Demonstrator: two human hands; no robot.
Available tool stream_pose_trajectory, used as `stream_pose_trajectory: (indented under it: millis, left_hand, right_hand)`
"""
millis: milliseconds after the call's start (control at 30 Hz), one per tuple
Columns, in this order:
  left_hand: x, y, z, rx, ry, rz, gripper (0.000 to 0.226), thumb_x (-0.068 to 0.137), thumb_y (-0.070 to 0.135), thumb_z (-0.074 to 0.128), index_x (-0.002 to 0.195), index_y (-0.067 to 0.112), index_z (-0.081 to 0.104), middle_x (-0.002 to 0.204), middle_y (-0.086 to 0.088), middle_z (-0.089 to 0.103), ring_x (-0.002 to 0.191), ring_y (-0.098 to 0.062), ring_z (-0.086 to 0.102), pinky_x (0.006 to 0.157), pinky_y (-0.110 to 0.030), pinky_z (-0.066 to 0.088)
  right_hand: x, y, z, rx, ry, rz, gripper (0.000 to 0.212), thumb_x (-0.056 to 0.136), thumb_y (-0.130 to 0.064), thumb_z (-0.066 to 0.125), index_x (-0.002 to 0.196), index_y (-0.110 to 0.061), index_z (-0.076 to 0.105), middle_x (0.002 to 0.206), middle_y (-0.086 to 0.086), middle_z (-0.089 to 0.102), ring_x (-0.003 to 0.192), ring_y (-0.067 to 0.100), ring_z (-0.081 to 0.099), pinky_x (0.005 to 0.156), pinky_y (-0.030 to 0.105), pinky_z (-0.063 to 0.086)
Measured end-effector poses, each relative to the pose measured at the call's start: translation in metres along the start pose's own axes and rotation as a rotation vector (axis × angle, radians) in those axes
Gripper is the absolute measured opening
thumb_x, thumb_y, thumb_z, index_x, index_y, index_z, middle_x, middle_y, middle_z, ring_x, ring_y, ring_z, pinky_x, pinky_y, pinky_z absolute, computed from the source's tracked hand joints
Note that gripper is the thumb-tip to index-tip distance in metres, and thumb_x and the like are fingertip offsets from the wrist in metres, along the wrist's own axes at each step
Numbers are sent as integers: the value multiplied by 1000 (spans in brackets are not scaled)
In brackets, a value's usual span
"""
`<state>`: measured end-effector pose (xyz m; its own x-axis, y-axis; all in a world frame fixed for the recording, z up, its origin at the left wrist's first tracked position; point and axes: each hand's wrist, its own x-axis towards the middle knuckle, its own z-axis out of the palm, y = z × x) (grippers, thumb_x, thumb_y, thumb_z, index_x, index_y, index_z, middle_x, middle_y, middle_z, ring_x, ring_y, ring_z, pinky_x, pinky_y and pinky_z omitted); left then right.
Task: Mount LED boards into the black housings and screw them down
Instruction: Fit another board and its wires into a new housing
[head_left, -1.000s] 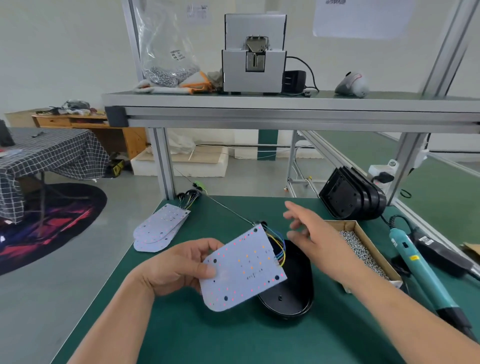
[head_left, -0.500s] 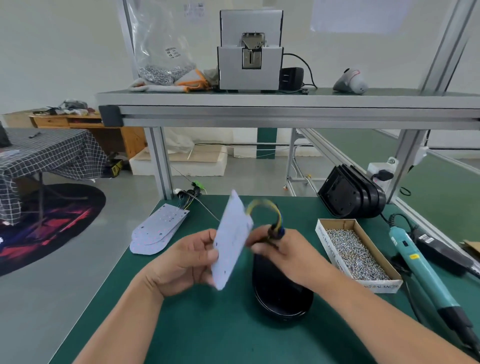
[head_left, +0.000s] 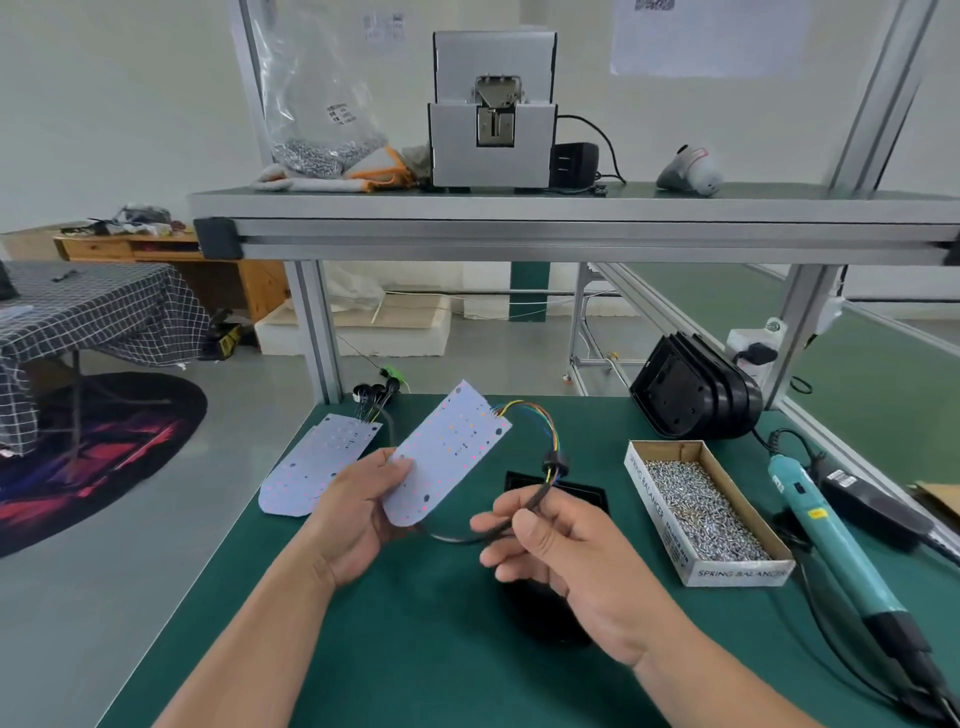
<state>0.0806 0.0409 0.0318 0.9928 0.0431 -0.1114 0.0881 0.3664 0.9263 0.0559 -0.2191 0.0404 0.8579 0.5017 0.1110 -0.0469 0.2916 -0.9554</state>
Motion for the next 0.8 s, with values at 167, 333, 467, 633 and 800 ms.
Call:
stream_pose_trajectory:
  millis: [167,333,467,633,800]
  left_hand:
    - [-7,10,-11,102,-46,-19,30,81,23,67,105,5,68,94,-14,71,72,-25,67,58,-30,50]
    - [-16,18,-18,235,-214,-90,27,66,27,78,90,15,74,89,-16,66,70,-28,65,57,-30,51]
    - [-20,23,-21,197,-250,-94,25,65,23,80,87,14,73,90,-17,65,70,-29,65,61,-32,53]
    - [-23,24,-20,127,-326,-110,24,67,17,82,86,10,69,89,-17,63,71,-30,65,63,-34,54]
    - [-25,25,-14,121,-476,-163,14,76,14,78,83,10,66,82,-12,64,68,-25,65,62,-31,54]
  right_hand:
    - [7,-14,-38,-116,84,97,33,98,18,48,120,4,67,116,20,77,83,23,71,66,28,59]
    - [16,-22,-58,-527,223,-67,29,103,2,57,113,-18,75,104,1,80,78,13,69,64,23,54]
    - [32,-20,-49,-892,151,-103,18,101,-22,67,113,-33,75,104,-23,76,95,-1,69,82,10,47]
    - [76,-19,-14,-1081,-8,-105,24,105,-29,61,127,-26,72,116,-18,74,106,-1,65,96,22,48]
    - [117,-17,22,-846,-119,30,29,108,-35,50,93,-17,68,100,4,77,80,19,71,68,30,52]
